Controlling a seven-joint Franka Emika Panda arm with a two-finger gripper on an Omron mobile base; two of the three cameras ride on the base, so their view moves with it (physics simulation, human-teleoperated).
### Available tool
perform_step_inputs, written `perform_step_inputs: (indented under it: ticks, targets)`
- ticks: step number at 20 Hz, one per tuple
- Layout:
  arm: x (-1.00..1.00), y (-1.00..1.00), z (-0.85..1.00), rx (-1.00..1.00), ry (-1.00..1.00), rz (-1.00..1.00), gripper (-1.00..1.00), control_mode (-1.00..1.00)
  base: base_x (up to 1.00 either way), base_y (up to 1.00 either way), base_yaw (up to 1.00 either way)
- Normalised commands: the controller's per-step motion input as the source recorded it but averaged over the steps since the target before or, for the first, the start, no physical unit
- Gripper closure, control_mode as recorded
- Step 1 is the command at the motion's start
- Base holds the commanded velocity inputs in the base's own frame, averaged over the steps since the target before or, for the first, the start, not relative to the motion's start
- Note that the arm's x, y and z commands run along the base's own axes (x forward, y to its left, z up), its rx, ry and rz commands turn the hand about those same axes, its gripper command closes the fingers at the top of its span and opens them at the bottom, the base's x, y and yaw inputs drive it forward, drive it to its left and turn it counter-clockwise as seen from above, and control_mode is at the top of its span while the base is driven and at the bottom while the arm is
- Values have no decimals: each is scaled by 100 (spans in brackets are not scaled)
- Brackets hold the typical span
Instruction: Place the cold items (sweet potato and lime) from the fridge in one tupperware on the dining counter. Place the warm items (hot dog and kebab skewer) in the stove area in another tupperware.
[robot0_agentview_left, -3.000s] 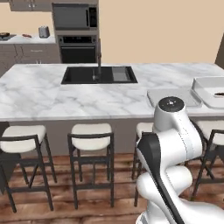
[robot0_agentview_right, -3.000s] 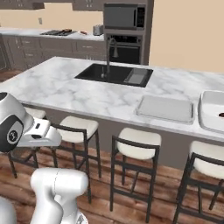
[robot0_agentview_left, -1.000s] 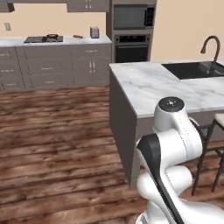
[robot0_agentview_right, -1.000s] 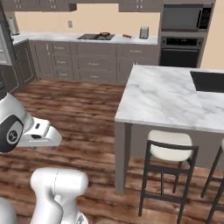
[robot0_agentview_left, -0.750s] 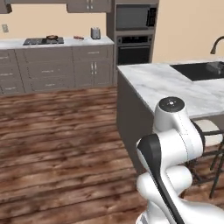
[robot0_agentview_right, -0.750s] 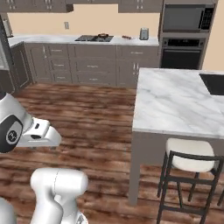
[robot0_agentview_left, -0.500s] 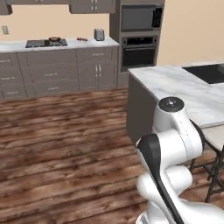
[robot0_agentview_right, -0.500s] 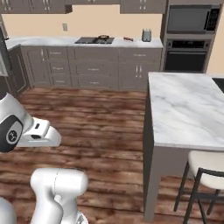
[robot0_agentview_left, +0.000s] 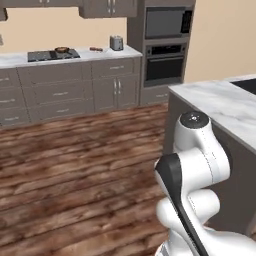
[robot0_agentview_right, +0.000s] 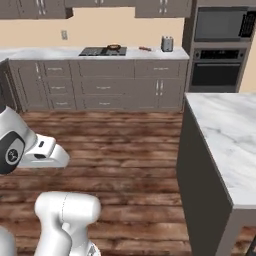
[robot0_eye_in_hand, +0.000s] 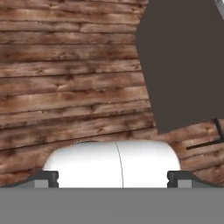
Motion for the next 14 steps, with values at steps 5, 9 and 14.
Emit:
perform_step_inputs:
  ticks: [5, 9, 14]
  targets:
    - [0, 0, 0, 0, 0, 0, -100, 100, 98, 46, -22]
    - [0, 0, 0, 0, 0, 0, -100, 100, 96, 33, -12]
    - [0, 0, 0, 0, 0, 0, -100, 100, 99, 27, -6]
